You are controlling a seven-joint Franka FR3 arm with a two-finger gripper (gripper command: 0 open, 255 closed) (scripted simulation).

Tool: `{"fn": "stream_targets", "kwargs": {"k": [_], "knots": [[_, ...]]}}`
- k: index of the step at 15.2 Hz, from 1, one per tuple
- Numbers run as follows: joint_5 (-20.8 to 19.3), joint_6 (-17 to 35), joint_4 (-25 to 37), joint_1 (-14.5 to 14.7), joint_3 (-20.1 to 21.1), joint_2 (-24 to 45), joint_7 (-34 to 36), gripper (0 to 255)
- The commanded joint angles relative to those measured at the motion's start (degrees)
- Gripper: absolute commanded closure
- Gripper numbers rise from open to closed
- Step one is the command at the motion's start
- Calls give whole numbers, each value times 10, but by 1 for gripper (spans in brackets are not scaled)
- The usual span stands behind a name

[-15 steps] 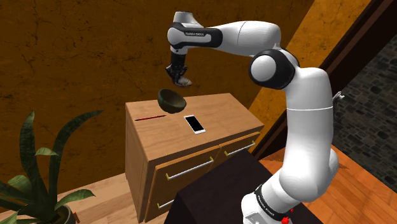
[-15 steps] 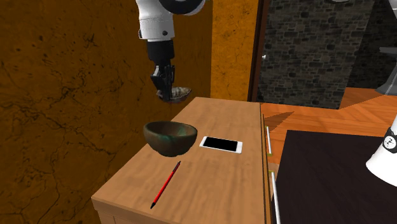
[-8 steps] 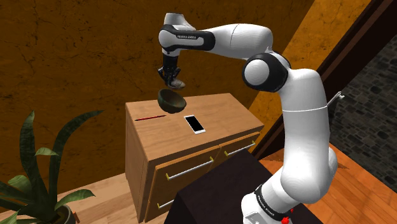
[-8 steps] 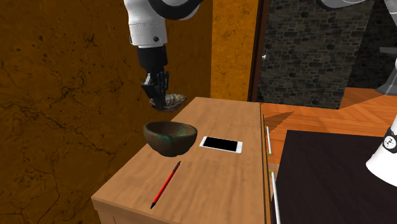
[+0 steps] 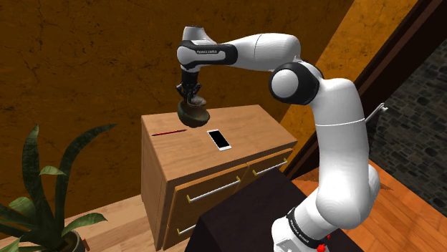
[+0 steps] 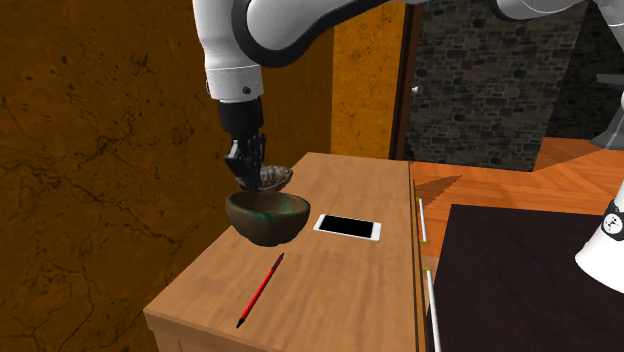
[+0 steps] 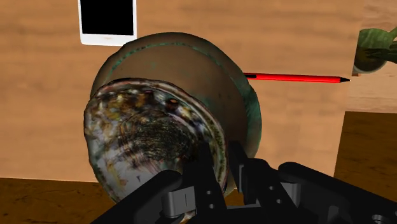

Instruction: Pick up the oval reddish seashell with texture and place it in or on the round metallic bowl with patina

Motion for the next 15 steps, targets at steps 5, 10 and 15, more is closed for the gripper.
{"fn": "stream_targets", "kwargs": {"k": [5,10,15], "knots": [[-2,34,-20,0,-1,14,3,255],[-2,34,-20,0,-1,14,3,255],[-2,34,-20,0,-1,14,3,0]]}}
